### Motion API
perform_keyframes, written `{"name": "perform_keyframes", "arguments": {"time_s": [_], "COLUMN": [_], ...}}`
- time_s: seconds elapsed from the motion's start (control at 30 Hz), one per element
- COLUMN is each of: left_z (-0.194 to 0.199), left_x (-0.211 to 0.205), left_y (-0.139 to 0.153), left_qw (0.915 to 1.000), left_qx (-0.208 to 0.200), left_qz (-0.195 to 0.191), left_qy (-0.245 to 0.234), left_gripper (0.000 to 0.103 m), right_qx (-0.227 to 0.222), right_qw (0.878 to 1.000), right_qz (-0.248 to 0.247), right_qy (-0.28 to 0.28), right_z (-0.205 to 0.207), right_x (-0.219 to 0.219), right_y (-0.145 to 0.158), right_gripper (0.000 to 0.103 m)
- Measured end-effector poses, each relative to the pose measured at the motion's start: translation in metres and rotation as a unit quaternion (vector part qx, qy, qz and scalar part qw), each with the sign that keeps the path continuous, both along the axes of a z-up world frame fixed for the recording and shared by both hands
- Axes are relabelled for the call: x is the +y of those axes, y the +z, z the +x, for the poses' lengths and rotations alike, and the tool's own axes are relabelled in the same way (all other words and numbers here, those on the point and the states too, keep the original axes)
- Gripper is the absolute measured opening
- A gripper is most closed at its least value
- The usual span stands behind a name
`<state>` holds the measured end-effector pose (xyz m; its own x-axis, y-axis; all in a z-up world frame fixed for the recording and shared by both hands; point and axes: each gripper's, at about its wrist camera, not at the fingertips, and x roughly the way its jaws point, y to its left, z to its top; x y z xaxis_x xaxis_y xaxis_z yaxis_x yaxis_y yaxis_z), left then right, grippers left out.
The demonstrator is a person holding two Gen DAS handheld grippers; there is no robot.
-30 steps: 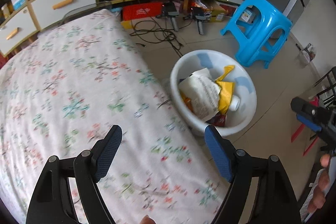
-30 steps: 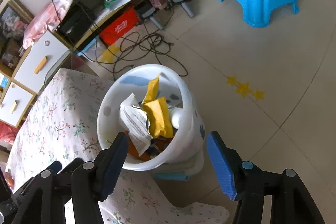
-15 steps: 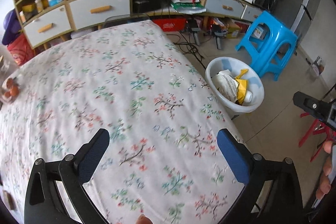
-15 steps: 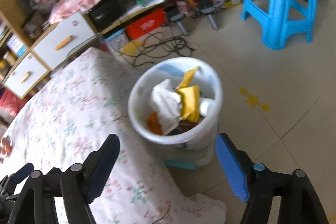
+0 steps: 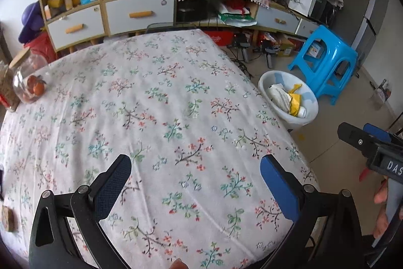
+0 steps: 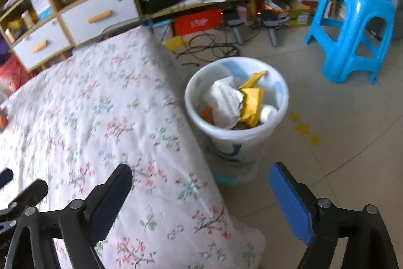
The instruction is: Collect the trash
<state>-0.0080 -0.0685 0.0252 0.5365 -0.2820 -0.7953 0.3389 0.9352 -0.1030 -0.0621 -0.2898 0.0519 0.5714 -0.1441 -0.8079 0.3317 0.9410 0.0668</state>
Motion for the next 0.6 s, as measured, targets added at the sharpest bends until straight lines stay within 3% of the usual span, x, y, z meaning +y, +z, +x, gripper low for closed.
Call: {"name": "perform_keyframes", "arguments": {"time_s": [0.1, 0.6], "left_z": [0.0, -0.002], "left_x": [0.008, 0.012], "left_y": [-0.001, 0.0], "left_qw": [0.9999, 0.9994], "left_qx": [0.006, 0.005], "left_qz": [-0.005, -0.015], "left_qy": [0.012, 0.03], "left_gripper": [0.103, 0.103], "right_qx": [0.0, 0.004], "right_qw": [1.0, 0.998], "right_qz": [-0.025, -0.053], "right_qy": [0.007, 0.043], "right_z": [-0.001, 0.008], "right_x": [0.012, 0.04], "right_y": [-0.001, -0.007], "right_gripper": [0.102, 0.102]}}
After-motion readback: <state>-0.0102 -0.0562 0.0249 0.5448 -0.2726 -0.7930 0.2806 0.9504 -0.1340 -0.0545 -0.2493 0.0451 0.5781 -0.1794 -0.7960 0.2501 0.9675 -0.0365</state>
